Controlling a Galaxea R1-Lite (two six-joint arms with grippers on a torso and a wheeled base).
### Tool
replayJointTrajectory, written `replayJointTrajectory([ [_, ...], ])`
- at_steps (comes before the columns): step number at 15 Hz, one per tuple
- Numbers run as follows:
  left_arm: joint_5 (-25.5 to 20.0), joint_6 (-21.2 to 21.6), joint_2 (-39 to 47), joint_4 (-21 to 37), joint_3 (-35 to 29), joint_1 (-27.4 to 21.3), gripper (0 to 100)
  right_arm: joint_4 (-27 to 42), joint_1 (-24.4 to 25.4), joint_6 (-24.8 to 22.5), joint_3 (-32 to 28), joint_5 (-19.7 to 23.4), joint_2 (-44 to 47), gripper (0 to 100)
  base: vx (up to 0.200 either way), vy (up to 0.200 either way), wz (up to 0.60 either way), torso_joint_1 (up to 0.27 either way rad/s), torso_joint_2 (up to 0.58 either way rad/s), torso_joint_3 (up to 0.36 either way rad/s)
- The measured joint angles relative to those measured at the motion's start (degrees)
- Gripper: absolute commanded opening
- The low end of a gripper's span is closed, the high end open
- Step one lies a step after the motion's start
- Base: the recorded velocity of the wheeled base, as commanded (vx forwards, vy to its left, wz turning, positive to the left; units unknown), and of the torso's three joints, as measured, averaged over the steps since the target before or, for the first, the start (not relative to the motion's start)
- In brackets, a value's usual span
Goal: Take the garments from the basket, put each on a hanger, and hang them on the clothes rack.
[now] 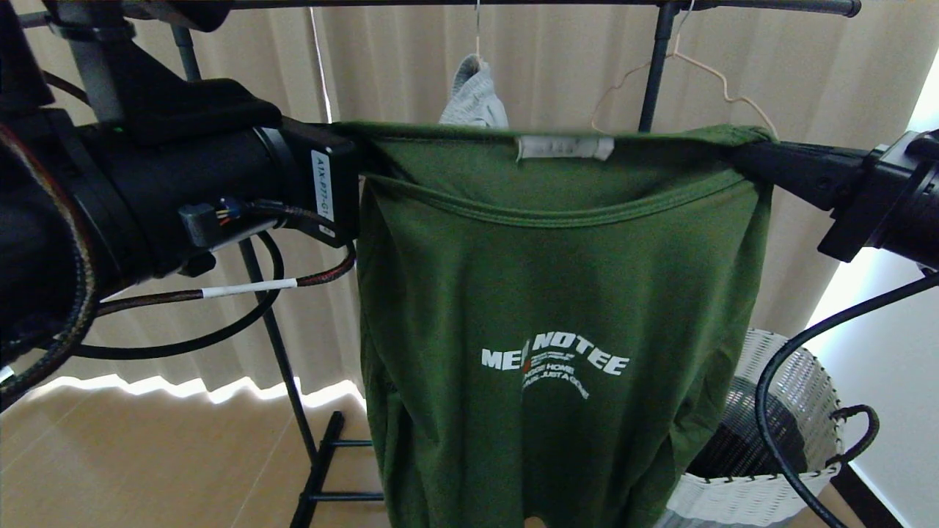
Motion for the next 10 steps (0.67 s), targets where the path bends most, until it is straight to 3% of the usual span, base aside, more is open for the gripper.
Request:
replayJointTrajectory([
  [4, 0.2, 0.2, 0.0, 0.0, 0.5, 0.5, 0, -0.5, 0.0, 0.0, 1.1, -0.1, -0.7, 100, 0.0, 0.0, 0.0, 0.0, 0.0, 0.0],
  [10, 0.4, 0.6, 0.8, 0.0, 1.0, 5.9, 0, 0.1, 0.0, 0.0, 5.9, 0.5, -5.7, 100, 0.0, 0.0, 0.0, 0.0, 0.0, 0.0],
])
